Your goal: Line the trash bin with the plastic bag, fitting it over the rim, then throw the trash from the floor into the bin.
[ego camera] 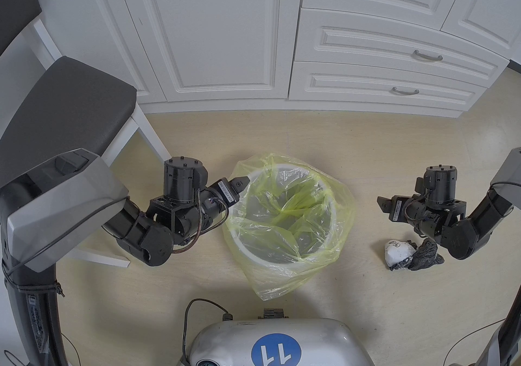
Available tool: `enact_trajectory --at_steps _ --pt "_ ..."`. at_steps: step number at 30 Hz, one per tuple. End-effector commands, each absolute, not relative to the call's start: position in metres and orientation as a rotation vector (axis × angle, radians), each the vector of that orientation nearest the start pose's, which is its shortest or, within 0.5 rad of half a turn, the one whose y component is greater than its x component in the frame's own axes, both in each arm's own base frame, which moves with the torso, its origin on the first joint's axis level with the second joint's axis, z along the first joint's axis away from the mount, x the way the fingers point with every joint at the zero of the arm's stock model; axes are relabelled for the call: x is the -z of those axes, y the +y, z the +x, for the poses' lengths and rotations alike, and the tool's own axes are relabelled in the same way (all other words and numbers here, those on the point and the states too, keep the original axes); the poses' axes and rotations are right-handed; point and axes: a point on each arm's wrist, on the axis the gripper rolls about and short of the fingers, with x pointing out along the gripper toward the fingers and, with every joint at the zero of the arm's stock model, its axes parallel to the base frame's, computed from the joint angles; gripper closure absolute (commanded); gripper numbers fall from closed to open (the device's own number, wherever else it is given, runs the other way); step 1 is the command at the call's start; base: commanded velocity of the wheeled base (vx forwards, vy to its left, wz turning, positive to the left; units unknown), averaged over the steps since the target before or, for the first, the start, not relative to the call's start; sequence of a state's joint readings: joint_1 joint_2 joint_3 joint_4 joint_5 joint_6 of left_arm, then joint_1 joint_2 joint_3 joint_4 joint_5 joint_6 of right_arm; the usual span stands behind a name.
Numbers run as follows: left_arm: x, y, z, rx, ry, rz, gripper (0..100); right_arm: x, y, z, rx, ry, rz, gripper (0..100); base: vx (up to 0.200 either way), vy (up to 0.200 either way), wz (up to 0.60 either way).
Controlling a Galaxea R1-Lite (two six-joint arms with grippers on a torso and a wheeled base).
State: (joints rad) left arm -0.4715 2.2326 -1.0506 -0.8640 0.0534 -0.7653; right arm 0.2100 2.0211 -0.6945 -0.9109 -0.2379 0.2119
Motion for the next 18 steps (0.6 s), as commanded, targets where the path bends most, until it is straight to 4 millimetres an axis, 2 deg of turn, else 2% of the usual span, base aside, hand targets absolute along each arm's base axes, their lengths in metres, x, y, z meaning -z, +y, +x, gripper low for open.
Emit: enact_trajectory --at_steps 1,10,11,18 --pt "-0.0639 -0.1907 0.3702 0.269 0.481 -0.644 0 -0.0763 0.0658 0.3337 0.070 0.403 0.114 0 0.000 0.000 0.00" --pt "-0.0554 -0.1939 0.3679 0.260 0.536 -0.609 0 -0.0761 0.0679 0.3337 0.064 0.404 0.111 0 0.000 0.000 0.00" --pt "-0.0550 -0.1937 0.3677 0.259 0.537 -0.608 100 -0.0761 0.0679 0.3337 0.065 0.403 0.111 0 0.000 0.000 0.00" --pt "-0.0546 -0.1955 0.3657 0.262 0.540 -0.602 100 -0.0760 0.0675 0.3330 0.073 0.404 0.109 0 0.000 0.000 0.00"
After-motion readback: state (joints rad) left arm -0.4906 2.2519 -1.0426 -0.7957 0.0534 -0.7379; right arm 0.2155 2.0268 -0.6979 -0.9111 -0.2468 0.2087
